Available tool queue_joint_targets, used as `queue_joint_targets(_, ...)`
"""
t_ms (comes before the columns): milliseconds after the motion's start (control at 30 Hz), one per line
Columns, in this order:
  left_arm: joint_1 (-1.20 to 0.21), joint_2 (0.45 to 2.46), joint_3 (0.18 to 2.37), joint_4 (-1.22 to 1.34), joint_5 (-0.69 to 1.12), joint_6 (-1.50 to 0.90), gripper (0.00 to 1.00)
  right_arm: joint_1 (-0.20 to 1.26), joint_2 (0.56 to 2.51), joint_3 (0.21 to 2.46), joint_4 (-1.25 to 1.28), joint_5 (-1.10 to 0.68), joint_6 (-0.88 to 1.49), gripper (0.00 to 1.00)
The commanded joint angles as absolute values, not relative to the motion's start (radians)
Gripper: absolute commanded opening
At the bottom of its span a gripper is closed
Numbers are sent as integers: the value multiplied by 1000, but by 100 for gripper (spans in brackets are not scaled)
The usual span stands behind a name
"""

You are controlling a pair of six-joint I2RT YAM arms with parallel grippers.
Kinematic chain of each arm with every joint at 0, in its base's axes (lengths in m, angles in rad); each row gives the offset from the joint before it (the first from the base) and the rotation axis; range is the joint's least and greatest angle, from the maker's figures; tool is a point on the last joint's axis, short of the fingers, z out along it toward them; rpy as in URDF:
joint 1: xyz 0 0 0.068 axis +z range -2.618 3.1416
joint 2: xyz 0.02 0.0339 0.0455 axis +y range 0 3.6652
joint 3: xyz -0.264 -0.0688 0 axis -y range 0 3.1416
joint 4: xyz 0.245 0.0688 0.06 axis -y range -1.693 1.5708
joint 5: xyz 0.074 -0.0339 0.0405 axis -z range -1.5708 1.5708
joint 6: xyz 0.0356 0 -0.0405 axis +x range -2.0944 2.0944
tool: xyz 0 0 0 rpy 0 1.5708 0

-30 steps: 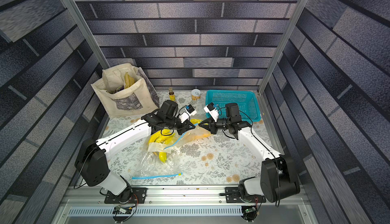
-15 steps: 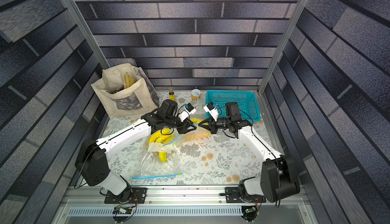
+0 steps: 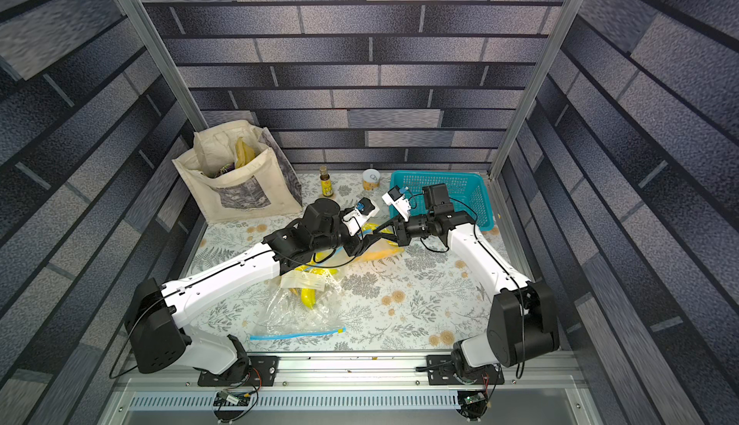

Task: Open the zip-top bag and take out the banana
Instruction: Pick up the zipper food storage bag at the center of the board, then unzip the zipper on the zipper food storage bag.

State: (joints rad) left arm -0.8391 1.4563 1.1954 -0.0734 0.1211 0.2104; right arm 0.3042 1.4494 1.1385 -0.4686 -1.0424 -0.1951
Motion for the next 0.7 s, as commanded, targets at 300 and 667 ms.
queue_joint_targets(300,-824,1454,1196,-58,61,289,44,315,1456,1171,-551,-1075,-221,0)
queue_joint_targets(667,-821,1460,1199,-75,115,276,45,316,1460,1180,-552,-1086,-211,0)
